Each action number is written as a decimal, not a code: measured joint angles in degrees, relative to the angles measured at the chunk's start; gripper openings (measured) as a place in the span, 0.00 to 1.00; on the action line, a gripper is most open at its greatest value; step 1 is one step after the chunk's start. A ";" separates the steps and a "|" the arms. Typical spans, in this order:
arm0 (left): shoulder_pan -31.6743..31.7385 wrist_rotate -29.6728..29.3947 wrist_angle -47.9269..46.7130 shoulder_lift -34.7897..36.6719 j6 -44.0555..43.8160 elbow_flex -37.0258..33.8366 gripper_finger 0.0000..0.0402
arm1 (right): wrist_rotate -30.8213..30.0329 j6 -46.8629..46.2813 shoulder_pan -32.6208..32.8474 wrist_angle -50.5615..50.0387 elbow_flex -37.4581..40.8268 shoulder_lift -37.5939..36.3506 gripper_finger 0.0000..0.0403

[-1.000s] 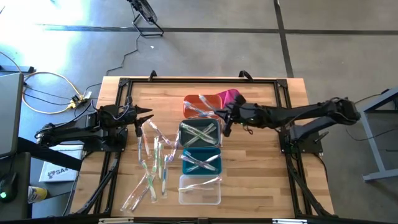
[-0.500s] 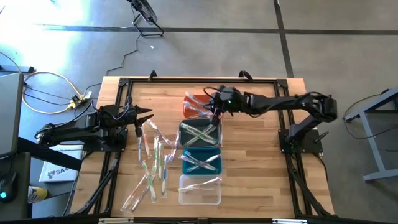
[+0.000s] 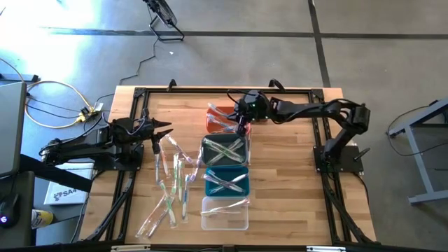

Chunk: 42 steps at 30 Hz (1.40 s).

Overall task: Pick & Place Toothbrushes
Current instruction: Put the blue toothbrush into the orange bin, then put the purple toothbrush into the blue bin

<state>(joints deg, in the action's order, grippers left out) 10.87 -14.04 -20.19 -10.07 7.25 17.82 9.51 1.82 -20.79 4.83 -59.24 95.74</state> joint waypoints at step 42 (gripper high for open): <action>0.00 0.02 0.13 0.00 0.15 0.00 0.28 | -7.90 2.98 -0.31 3.07 -0.02 4.91 0.26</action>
<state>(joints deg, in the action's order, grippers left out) 10.87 -14.02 -20.05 -10.07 7.40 17.82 1.61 4.80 -21.10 7.90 -59.27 100.66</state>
